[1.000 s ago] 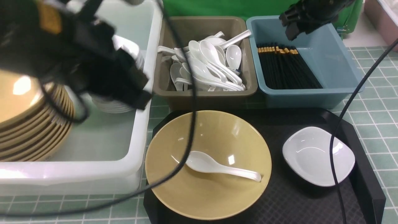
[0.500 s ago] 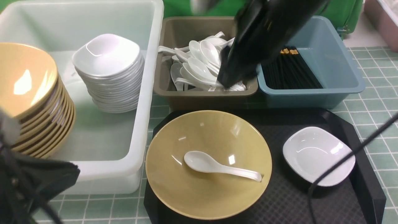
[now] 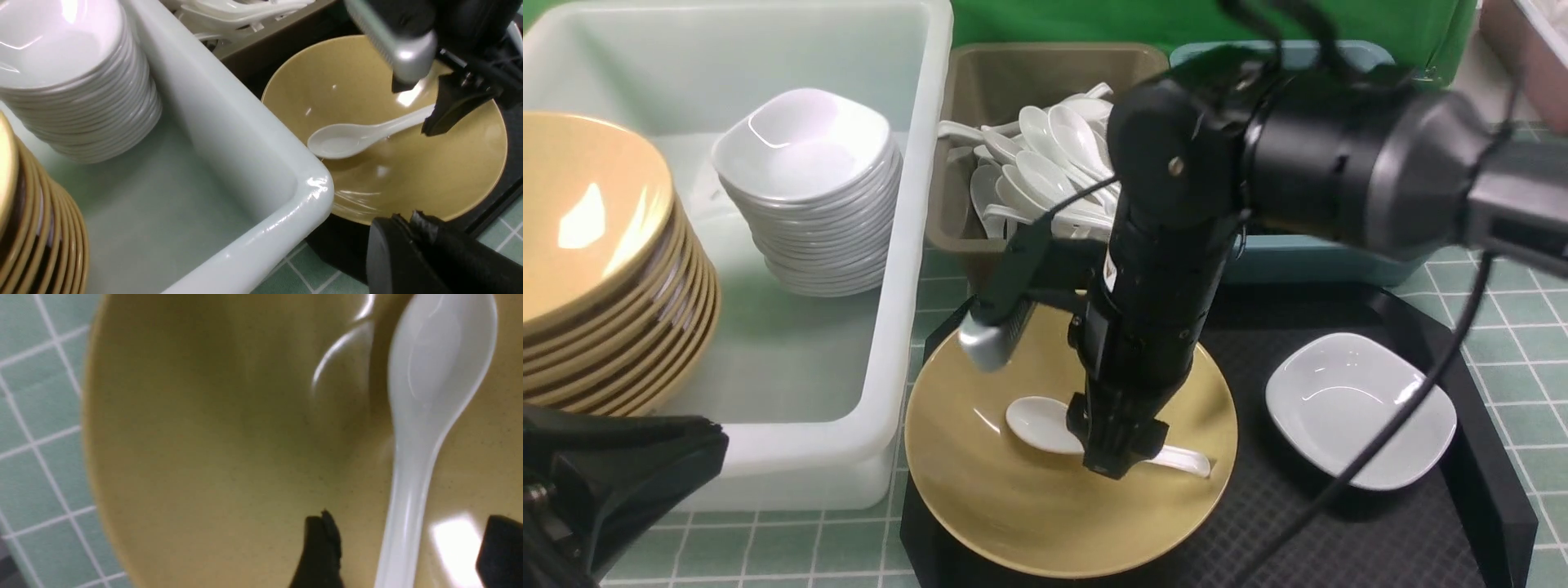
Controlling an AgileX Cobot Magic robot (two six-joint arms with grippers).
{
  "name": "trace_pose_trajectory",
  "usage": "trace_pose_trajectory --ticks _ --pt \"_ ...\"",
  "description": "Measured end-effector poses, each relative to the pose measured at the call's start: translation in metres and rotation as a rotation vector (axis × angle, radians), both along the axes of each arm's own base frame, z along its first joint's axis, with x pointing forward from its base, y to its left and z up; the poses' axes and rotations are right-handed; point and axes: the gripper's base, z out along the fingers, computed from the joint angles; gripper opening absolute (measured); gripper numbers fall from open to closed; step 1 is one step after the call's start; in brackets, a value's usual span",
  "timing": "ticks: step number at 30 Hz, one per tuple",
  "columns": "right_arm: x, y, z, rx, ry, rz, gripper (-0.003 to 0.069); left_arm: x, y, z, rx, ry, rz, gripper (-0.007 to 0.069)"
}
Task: On blue table put chopsticks spoon bowls plates into blue grey white boxes.
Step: 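Reach down and grasp the white spoon resting in the bowl with the right gripper, then place the white spoon into the bin of spoons with the right gripper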
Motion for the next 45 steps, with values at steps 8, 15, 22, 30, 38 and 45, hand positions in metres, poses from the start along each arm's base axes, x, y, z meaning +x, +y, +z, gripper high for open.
trace_pose_trajectory --ticks 8,15,22,30,38,45 --pt "0.009 0.005 -0.034 -0.073 0.038 0.008 0.0472 0.000 0.000 0.000 -0.003 -0.005 0.000 0.0004" --pt "0.009 0.005 -0.036 -0.076 0.043 0.008 0.0171 0.015 -0.010 -0.003 -0.055 0.055 0.046 0.0004" --pt "0.020 0.012 -0.009 -0.029 -0.050 0.005 0.0175 0.048 -0.032 -0.011 -0.067 0.115 0.082 0.0004" --pt "0.064 -0.010 0.093 0.148 -0.377 -0.162 0.0175 0.121 -0.042 0.034 -0.074 0.067 0.240 0.0004" --pt "0.115 -0.032 0.109 0.417 -0.597 -0.438 0.0175 0.182 -0.045 0.058 -0.036 0.045 0.241 0.0004" --pt "0.160 -0.028 0.056 0.495 -0.613 -0.557 0.0203 0.199 -0.059 0.033 -0.009 0.187 0.155 0.0004"
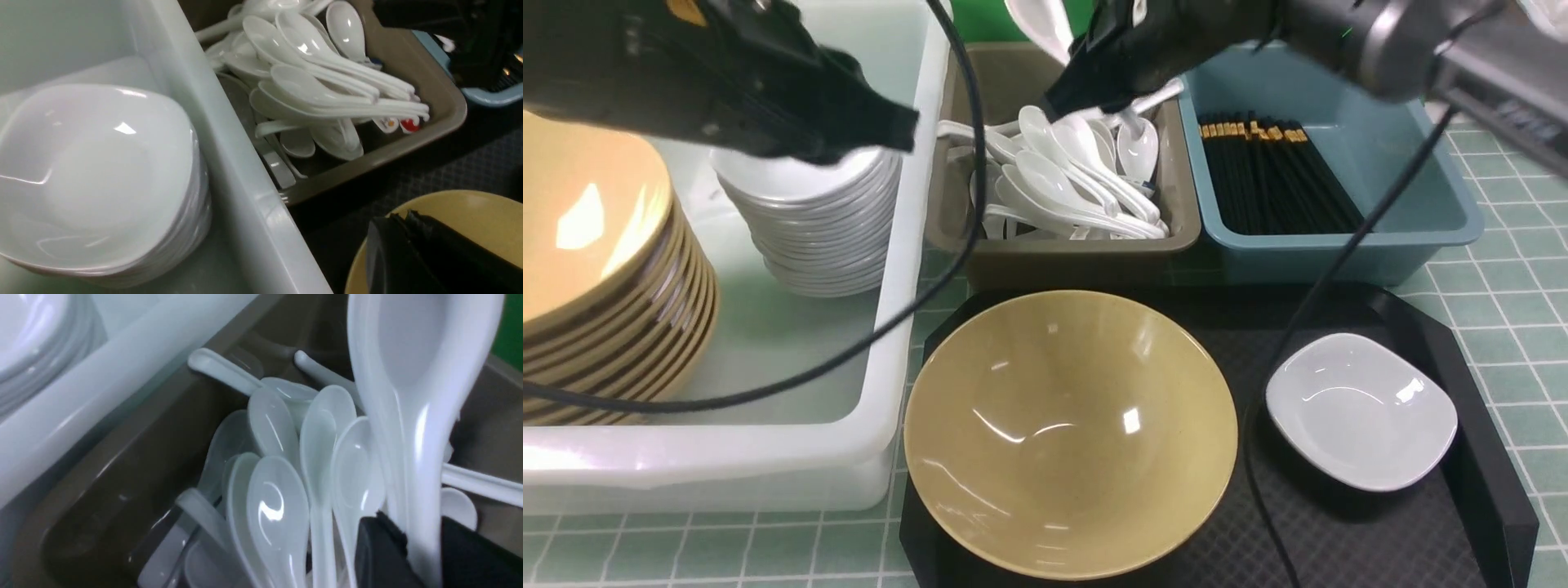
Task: On blue table put chopsticks spoon bowls plates into blue grey white boxes.
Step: 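Place the white spoon into the bin of spoons with the right gripper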
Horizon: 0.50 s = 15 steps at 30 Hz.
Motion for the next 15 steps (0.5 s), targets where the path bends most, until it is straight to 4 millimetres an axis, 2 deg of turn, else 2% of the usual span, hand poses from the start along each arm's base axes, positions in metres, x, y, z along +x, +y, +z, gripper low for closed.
trace_pose_trajectory --ticks 1,3,5,8,9,11,12,13,14,15 --pt "0.002 0.000 -0.003 0.006 0.002 -0.007 0.0213 0.000 0.000 -0.001 0.001 0.004 -0.002 0.0004" --pt "0.008 -0.003 -0.010 0.045 0.013 -0.046 0.0314 -0.001 -0.001 -0.005 0.009 0.037 -0.015 0.0004" --pt "0.009 -0.005 -0.010 0.070 0.029 -0.077 0.0418 -0.001 -0.001 -0.006 0.014 0.048 -0.018 0.0004" --pt "0.000 -0.011 0.013 0.066 0.061 -0.102 0.0547 -0.002 -0.002 -0.007 0.004 0.064 -0.021 0.0004" --pt "0.000 -0.012 0.015 0.070 0.056 -0.102 0.0553 -0.003 -0.002 -0.007 0.002 0.067 -0.021 0.0004" --pt "-0.015 -0.019 0.044 0.028 0.075 -0.091 0.0588 -0.004 -0.005 -0.007 0.009 0.078 -0.043 0.0004" --pt "-0.022 -0.022 0.057 0.006 0.077 -0.078 0.0589 -0.003 -0.007 -0.005 0.020 0.084 -0.063 0.0004" --pt "-0.025 -0.024 0.061 -0.008 0.080 -0.071 0.0589 -0.004 -0.008 -0.004 0.022 0.083 -0.068 0.0004" --pt "-0.038 -0.029 0.081 -0.038 0.080 -0.051 0.0580 -0.001 -0.016 0.000 0.046 0.100 -0.114 0.0004" --pt "-0.044 -0.031 0.087 -0.053 0.083 -0.040 0.0575 0.000 -0.019 0.002 0.056 0.112 -0.135 0.0004"
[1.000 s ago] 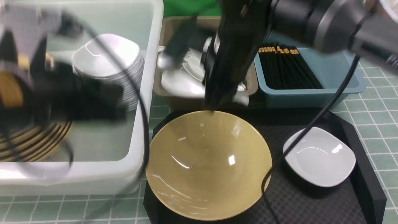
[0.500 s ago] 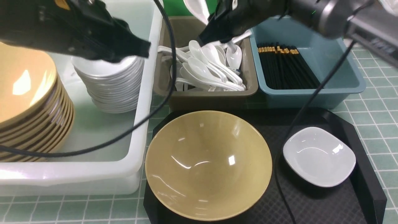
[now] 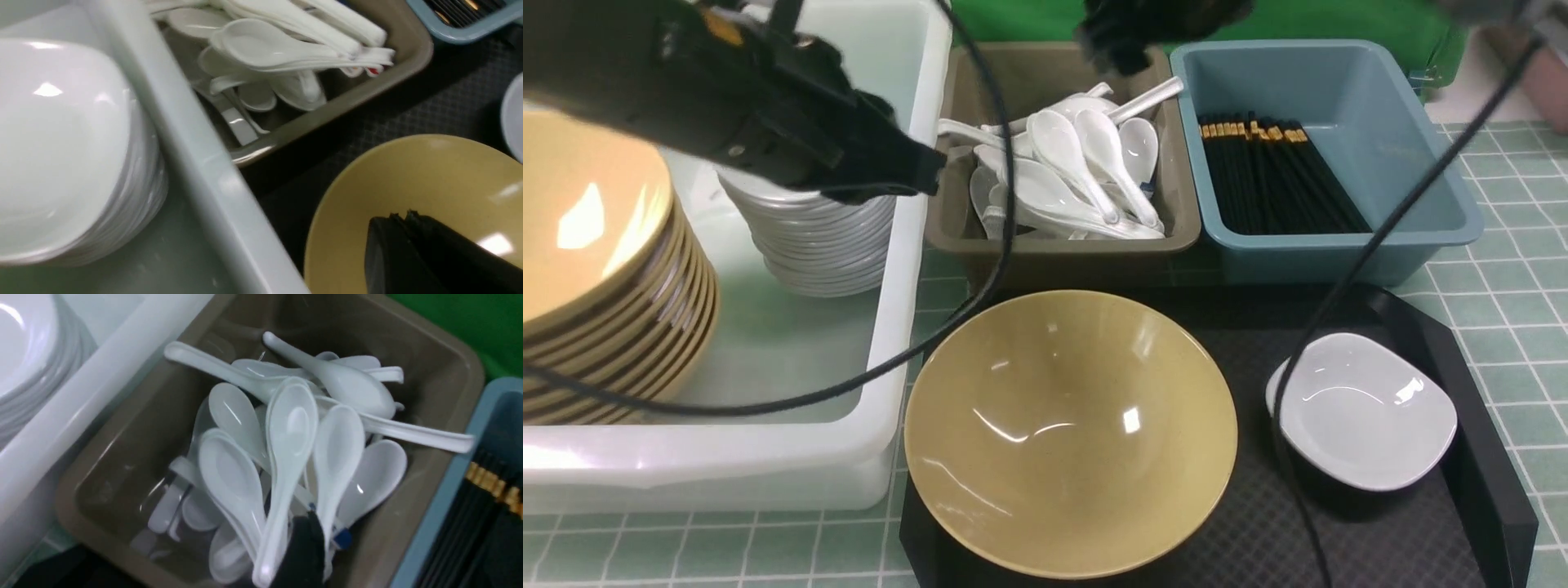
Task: On blue table put chopsticks spoon bowls plates into blue grey white boxes.
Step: 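Grasp the large bowl on the tray by its rim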
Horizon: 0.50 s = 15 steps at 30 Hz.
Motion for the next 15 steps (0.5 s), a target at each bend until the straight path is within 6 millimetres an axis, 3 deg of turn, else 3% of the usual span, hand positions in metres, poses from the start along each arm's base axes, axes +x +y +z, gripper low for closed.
trace_pose_trajectory --ticks 3,6,11,12,14,15 --pt "-0.022 -0.006 0.021 -0.045 0.025 0.045 0.0547 0.008 -0.015 0.008 0.029 0.022 -0.071 0.0004" --pt "-0.048 -0.009 0.038 -0.070 0.050 0.116 0.0505 0.022 -0.037 0.004 0.077 0.089 -0.148 0.0004" --pt "-0.083 -0.012 0.047 -0.037 0.093 0.177 0.0446 0.041 -0.063 -0.024 0.204 0.226 -0.224 0.0017" --pt "-0.097 -0.018 0.051 -0.026 0.100 0.188 0.0430 0.045 -0.069 -0.033 0.248 0.256 -0.241 0.0048" --pt "-0.105 -0.022 0.052 -0.026 0.107 0.193 0.0419 0.047 -0.072 -0.041 0.277 0.270 -0.249 0.0072" --pt "-0.122 -0.031 0.052 -0.027 0.123 0.198 0.0400 0.051 -0.077 -0.052 0.327 0.283 -0.260 0.0131"
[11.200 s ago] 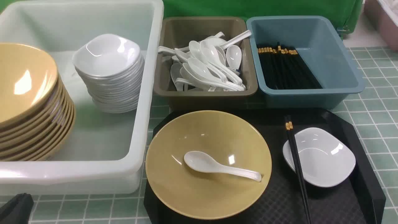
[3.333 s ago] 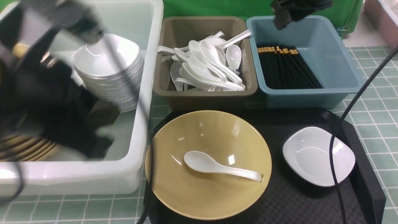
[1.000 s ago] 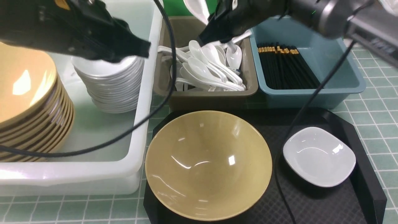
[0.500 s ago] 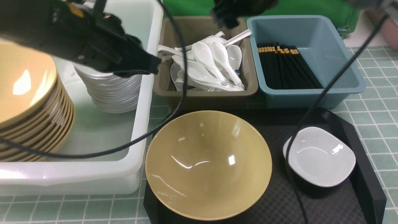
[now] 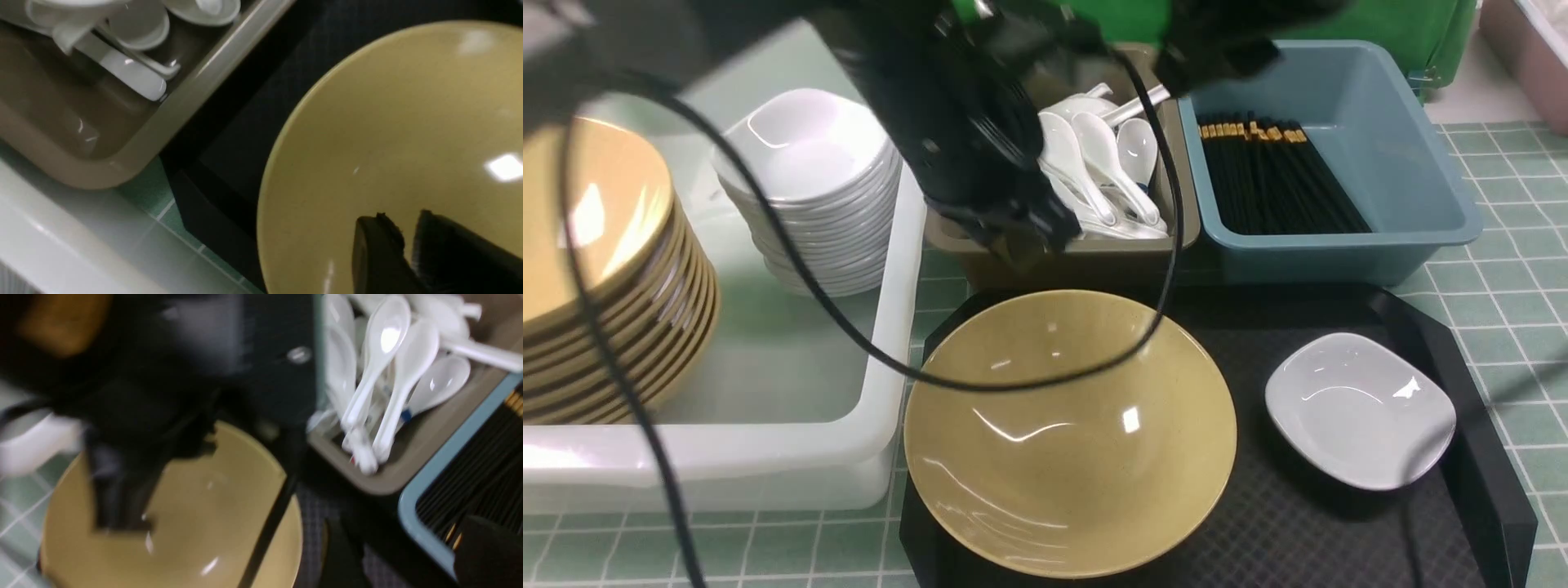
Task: On blue table put chopsticks spoon bowls plates into blue grey white boxes.
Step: 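Grasp the large bowl on the tray by its rim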
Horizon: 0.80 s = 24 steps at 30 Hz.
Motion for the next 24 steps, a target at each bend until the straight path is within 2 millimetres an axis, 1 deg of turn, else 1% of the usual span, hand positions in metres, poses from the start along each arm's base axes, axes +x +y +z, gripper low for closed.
trace_pose_trajectory --ticks 2,4,5,6,7,8,10,11,14,15,16,17,18,20,24 --pt "-0.016 -0.010 -0.002 -0.010 0.015 0.002 0.0382 0.004 -0.003 -0.012 0.046 0.010 -0.010 0.0204" --pt "-0.030 -0.019 -0.006 -0.019 0.028 0.001 0.0370 0.008 -0.004 -0.019 0.068 0.013 -0.005 0.0272" --pt "-0.041 -0.026 -0.010 -0.029 0.042 0.001 0.0361 0.011 -0.005 -0.023 0.079 0.010 0.001 0.0320" --pt "-0.048 -0.031 -0.011 -0.031 0.046 0.002 0.0353 0.014 -0.006 -0.028 0.082 0.004 0.010 0.0355" --pt "-0.048 -0.031 -0.014 -0.036 0.054 0.002 0.0351 0.015 -0.007 -0.028 0.078 -0.005 0.013 0.0367" --pt "-0.056 -0.036 -0.020 -0.046 0.069 0.002 0.0342 0.020 -0.008 -0.033 0.078 -0.022 0.018 0.0405" --pt "-0.064 -0.041 -0.026 -0.057 0.086 0.002 0.0335 0.023 -0.010 -0.037 0.076 -0.034 0.019 0.0426" --pt "-0.070 -0.045 -0.032 -0.066 0.101 0.002 0.0325 0.029 -0.012 -0.044 0.081 -0.056 0.018 0.0442" --pt "-0.077 -0.049 -0.042 -0.079 0.127 -0.004 0.0314 0.037 -0.015 -0.057 0.100 -0.079 0.012 0.0443" --pt "-0.077 -0.050 -0.042 -0.079 0.127 -0.004 0.0314 0.037 -0.015 -0.057 0.100 -0.079 0.012 0.0443" --pt "-0.079 -0.051 -0.046 -0.086 0.140 -0.006 0.0311 0.041 -0.016 -0.067 0.116 -0.069 0.009 0.0443" --pt "-0.080 -0.051 -0.049 -0.090 0.149 -0.007 0.0310 0.042 -0.017 -0.072 0.123 -0.059 0.008 0.0443" --pt "-0.080 -0.051 -0.049 -0.090 0.149 -0.007 0.0309 0.042 -0.017 -0.073 0.124 -0.057 0.008 0.0443" --pt "-0.080 -0.052 -0.053 -0.096 0.158 -0.007 0.0309 0.044 -0.019 -0.083 0.133 -0.029 0.008 0.0443" --pt "-0.080 -0.051 -0.053 -0.093 0.153 -0.007 0.0309 0.044 -0.022 -0.103 0.150 0.050 0.010 0.0442"
